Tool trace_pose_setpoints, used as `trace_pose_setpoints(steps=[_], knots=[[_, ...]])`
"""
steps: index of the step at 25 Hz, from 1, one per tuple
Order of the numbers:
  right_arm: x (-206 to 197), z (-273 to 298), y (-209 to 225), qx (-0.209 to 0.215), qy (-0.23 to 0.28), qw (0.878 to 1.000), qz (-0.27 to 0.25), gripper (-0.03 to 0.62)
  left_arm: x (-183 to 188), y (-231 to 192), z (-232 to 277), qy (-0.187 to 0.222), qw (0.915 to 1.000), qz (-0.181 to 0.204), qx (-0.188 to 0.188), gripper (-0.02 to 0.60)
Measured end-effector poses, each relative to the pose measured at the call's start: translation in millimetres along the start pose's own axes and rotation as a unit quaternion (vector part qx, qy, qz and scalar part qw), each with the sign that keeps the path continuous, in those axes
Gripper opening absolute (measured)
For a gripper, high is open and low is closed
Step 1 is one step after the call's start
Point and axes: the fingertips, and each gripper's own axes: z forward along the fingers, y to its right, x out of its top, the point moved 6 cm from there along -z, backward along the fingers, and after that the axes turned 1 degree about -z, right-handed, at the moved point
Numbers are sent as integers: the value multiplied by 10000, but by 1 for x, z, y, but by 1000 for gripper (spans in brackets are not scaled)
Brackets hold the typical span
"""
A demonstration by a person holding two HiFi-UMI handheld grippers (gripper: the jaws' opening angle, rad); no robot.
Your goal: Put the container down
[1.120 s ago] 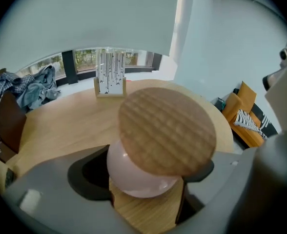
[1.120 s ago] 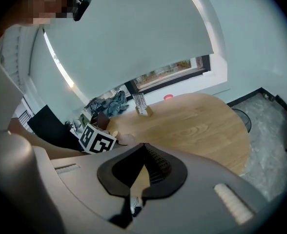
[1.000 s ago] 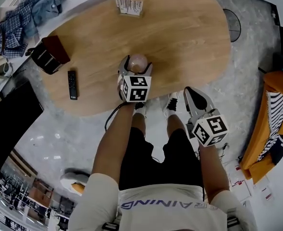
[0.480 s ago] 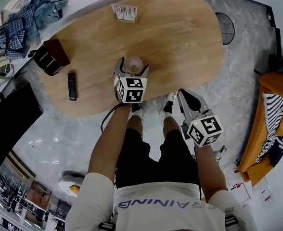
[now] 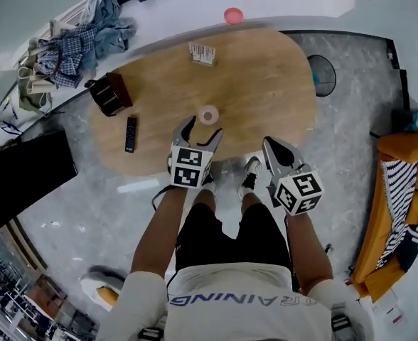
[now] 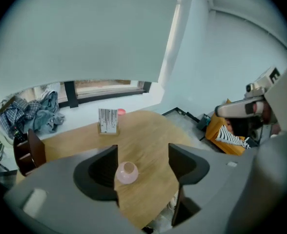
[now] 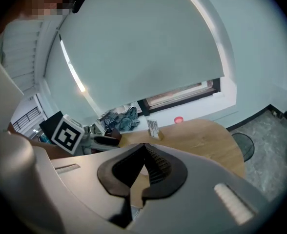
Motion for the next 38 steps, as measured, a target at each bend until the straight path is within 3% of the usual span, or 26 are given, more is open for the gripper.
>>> trace_pose_setpoints(steps=[4, 9, 12, 17, 21, 25, 32, 38], knots=[[24, -22, -23, 123, 218, 9993, -275, 15, 39, 17, -67, 608, 9978, 188, 209, 216], [36, -61, -48, 303, 331, 9985, -316, 15, 59, 35, -140, 1141, 9911, 59, 685, 68], [46, -79, -63, 426, 378, 9975, -420, 15, 76, 42, -185, 1462, 9854, 75, 866, 14], [76, -104, -91, 635, 625, 9923, -858, 15, 96, 46, -264, 1925, 9724, 114, 1311, 0], [117, -115, -107, 716, 1084, 9847, -1162, 15, 104, 50, -311, 2272, 9596, -77, 1658, 0], [155, -143, -129, 844, 1514, 9756, -1346, 15, 111, 67, -354, 2569, 9502, -162, 1758, 0], [219, -196, -157, 1043, 2230, 9528, -1776, 15, 147, 86, -398, 3226, 9284, 25, 1845, 0], [233, -221, -143, 768, 2380, 9504, -1848, 15, 167, 103, -394, 3387, 9261, 169, 1654, 0]])
